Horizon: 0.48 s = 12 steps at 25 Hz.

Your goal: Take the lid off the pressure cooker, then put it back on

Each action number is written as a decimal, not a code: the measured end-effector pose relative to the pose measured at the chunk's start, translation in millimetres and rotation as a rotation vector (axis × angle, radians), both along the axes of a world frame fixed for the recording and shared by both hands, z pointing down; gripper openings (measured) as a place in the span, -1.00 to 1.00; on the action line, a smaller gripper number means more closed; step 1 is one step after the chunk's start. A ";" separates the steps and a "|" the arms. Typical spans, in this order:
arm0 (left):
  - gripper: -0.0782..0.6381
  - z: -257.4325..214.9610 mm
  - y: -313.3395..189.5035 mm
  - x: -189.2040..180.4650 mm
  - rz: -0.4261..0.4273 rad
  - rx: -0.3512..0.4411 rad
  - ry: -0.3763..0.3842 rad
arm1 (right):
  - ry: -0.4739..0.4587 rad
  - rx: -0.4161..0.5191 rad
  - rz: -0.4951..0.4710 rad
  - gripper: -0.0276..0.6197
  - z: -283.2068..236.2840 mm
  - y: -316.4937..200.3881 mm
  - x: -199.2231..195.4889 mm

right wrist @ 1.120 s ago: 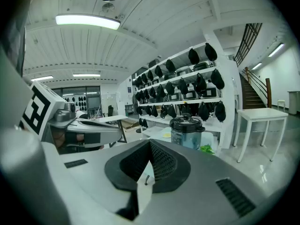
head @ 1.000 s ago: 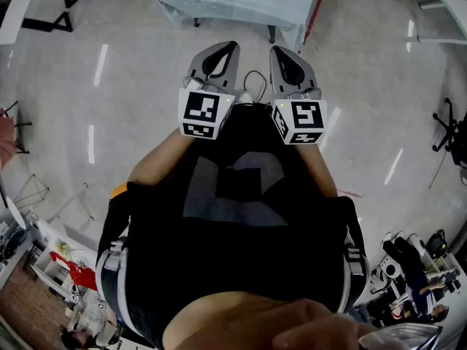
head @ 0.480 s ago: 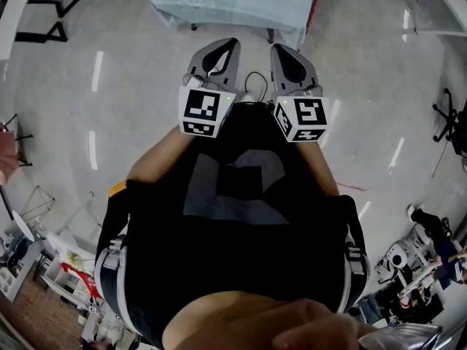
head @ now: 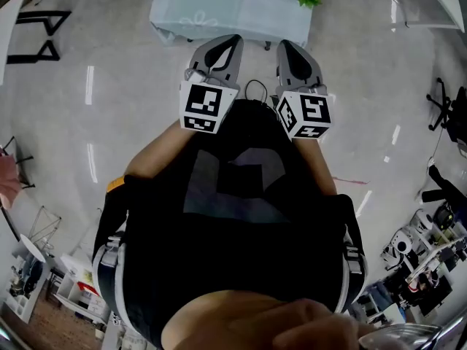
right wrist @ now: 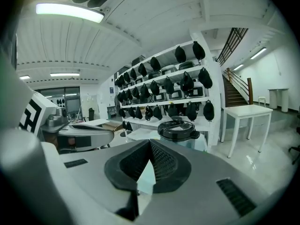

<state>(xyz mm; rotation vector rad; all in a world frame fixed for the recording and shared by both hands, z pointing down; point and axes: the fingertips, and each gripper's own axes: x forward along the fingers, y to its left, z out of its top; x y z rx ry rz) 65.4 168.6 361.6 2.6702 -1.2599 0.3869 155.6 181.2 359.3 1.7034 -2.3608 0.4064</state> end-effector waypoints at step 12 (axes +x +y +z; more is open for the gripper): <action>-0.76 5.1 -38.5 -39.0 0.047 -0.012 0.030 | 0.044 -0.004 0.100 -0.87 0.7 -37.1 -22.0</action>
